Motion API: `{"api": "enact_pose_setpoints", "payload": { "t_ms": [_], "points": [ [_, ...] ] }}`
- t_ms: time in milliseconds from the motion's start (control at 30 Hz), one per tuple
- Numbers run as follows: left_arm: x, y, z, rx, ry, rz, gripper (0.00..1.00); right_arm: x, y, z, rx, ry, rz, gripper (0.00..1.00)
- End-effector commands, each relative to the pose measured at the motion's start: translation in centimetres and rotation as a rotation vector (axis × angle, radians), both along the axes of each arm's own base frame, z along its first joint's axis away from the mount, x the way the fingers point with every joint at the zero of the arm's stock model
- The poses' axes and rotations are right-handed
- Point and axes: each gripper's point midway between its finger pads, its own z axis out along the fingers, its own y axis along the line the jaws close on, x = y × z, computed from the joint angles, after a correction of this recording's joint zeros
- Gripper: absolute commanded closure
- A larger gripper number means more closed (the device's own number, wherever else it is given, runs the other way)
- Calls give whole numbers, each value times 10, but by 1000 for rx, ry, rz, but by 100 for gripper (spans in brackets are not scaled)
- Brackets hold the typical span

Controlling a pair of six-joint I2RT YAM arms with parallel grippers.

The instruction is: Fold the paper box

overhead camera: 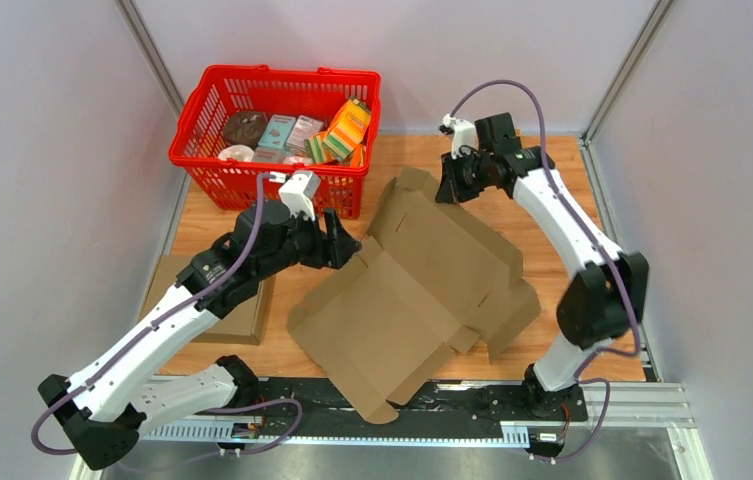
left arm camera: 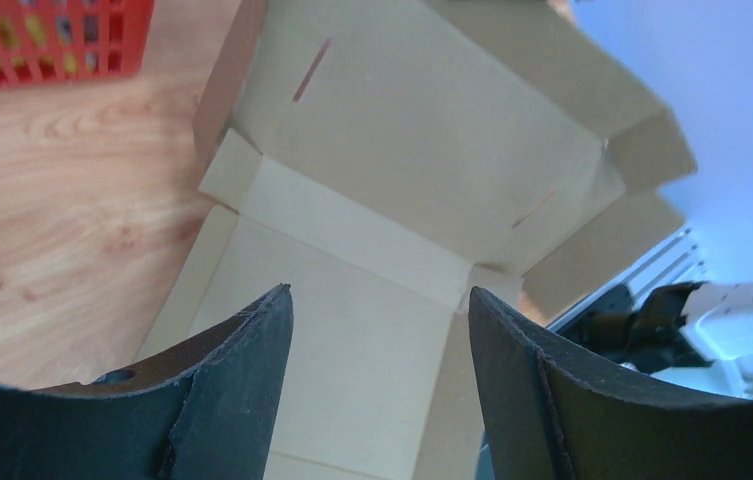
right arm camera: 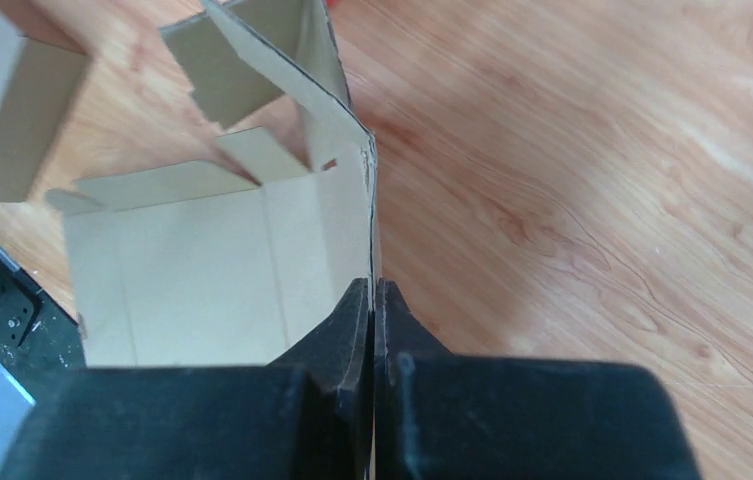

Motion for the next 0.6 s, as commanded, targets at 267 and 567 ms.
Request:
{"api": "enact_pose_setpoints", "payload": {
  "t_ms": [267, 567],
  "points": [
    [20, -19, 91, -100, -219, -80, 26, -84, 33, 87, 10, -360, 206, 100],
    [58, -34, 78, 156, -362, -184, 25, -98, 56, 79, 61, -318, 296, 100]
  ]
}}
